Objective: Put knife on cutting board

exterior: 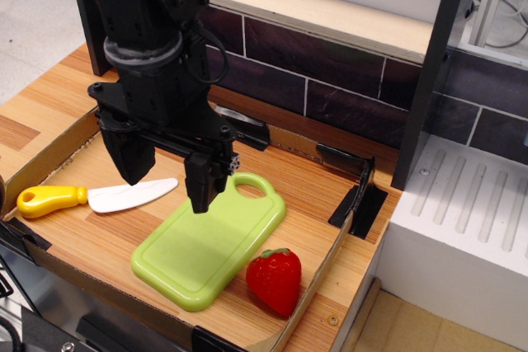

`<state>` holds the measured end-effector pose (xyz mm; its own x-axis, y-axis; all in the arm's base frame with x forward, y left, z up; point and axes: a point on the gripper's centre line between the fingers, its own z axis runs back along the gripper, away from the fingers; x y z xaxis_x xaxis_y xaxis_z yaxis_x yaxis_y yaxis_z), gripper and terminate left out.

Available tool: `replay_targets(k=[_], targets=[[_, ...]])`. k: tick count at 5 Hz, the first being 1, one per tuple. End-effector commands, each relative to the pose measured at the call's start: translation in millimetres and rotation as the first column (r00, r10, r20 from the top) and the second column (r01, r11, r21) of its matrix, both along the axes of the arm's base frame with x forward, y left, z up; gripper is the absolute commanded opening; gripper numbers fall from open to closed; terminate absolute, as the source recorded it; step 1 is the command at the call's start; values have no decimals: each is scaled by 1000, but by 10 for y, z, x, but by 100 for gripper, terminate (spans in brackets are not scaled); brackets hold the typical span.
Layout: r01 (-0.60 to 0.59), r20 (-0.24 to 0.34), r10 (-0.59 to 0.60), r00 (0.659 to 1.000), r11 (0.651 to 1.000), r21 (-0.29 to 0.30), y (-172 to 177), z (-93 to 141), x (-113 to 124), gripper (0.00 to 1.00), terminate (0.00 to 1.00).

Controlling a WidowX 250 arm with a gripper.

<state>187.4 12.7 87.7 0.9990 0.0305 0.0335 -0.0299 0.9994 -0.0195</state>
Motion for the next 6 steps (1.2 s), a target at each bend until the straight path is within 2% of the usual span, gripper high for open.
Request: replay_targets(k=[1,2,3,4,5,6], targets=[[0,0,0,1000,1000,0,0,0,0,100,0],[248,62,-246,967,969,-19,101,71,102,100,0],[422,78,-419,904,906,-24,175,201,184,100,0],[631,66,-627,776,772,-77,265,208,202,100,0],[733,52,-731,680,676,-80,484,105,175,100,0],[758,77,-754,652,645,-94,661,-5,96,100,0]])
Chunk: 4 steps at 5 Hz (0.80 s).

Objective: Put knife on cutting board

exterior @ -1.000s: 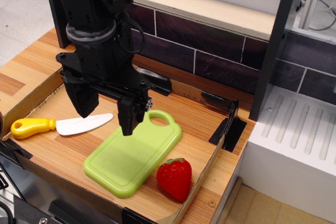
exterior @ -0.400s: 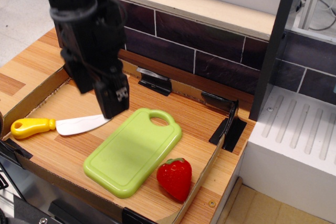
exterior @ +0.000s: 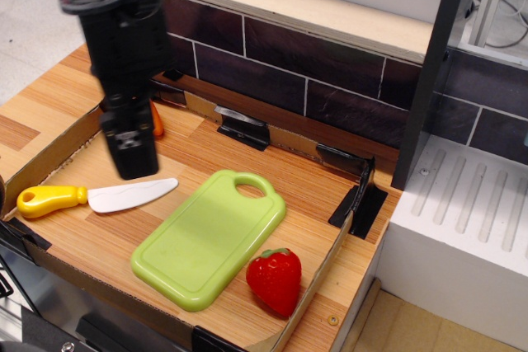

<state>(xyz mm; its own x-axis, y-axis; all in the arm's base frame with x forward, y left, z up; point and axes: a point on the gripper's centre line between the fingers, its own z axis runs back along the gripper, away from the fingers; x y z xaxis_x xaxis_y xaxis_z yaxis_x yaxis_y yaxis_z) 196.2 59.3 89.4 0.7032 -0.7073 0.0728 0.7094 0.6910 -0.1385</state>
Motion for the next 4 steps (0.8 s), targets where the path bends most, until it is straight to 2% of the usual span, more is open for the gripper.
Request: replay_targets(k=[1,2,4], targets=[[41,106,-40,994,999,-3,356,-127,-78,100,0],[46,115,-45,992,999,-8,534,-227,-108,100,0],[70,131,-73,989,997,24,762,-449,-122,100,0]])
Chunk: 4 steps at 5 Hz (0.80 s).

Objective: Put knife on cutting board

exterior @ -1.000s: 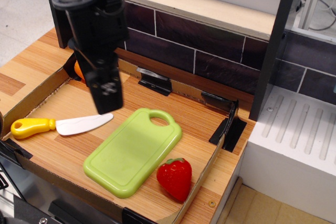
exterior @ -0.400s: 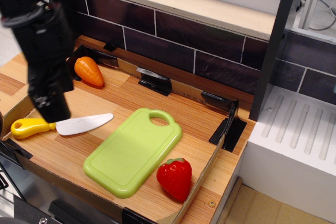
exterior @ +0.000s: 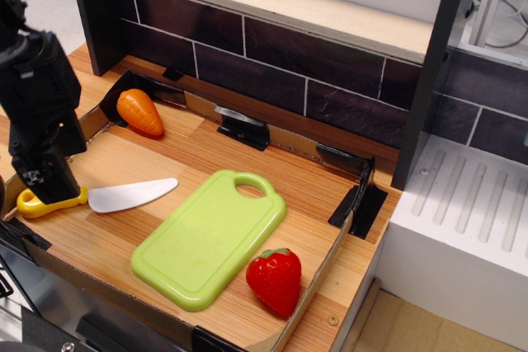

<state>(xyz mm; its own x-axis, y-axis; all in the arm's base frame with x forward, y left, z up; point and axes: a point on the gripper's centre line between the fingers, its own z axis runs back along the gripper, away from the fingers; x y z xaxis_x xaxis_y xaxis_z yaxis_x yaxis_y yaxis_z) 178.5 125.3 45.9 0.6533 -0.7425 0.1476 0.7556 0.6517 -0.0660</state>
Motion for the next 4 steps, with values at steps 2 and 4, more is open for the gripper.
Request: replay_targets(k=[2,4], targets=[[50,23,-51,998,997,52,193,-237,65,100,0],[76,15,-78,997,993,93,224,-420,48,100,0]])
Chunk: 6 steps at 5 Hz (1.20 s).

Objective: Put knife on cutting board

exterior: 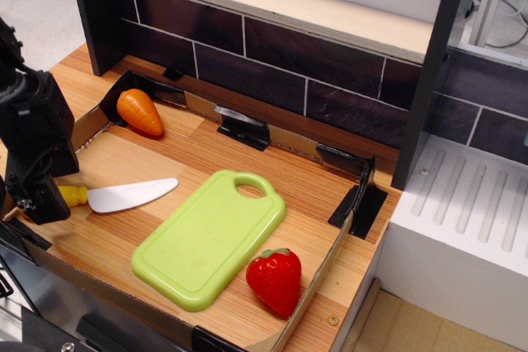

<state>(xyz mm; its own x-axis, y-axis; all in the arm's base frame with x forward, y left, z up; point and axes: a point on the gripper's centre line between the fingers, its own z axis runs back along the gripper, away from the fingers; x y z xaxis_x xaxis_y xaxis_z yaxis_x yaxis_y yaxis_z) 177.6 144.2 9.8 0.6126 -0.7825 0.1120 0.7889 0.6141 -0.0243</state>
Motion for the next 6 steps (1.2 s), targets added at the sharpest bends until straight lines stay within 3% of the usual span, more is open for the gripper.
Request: replay_targets(k=[1,4,5,6], targets=[[37,7,-38,999,998,50,34,-80,52,0,0],[-26,68,22,997,998,53,-41,225,194,0,0],[-143,150,138,979,990,22,-193,384,264,0,0],[-305,162,305,939,952,-23,-470,434,316,0,0]])
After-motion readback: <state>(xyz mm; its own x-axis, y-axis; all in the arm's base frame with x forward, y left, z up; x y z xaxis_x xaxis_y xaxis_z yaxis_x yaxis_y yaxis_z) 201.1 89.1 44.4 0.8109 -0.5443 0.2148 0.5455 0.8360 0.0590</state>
